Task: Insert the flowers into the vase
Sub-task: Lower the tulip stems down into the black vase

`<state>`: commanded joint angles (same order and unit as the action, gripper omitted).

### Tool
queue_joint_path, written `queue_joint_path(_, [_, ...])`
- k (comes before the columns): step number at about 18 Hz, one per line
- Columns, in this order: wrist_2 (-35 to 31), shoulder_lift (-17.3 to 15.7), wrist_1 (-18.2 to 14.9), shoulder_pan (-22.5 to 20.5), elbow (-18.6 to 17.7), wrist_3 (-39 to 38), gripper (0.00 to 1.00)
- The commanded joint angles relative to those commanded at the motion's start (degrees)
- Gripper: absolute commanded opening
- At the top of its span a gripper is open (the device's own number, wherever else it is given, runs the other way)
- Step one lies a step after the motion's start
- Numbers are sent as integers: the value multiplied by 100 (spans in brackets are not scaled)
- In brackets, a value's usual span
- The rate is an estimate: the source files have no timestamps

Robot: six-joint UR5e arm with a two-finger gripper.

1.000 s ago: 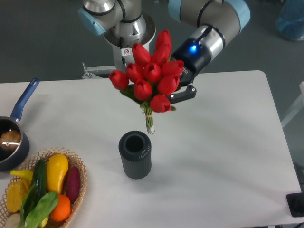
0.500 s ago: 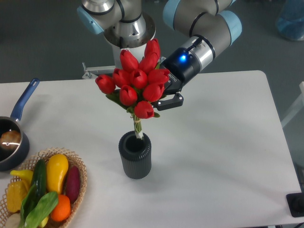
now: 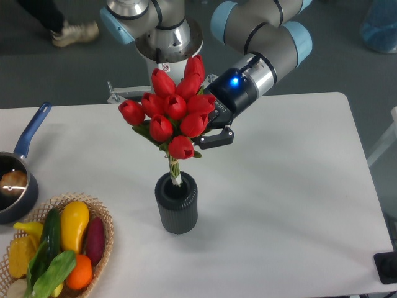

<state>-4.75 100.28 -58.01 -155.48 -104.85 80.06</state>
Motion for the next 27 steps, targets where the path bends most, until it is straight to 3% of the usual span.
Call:
queue_joint_path(11, [-62, 176, 9, 18, -53, 27, 0])
queue_joint_path(27, [-237, 492, 9, 0, -501, 440, 0])
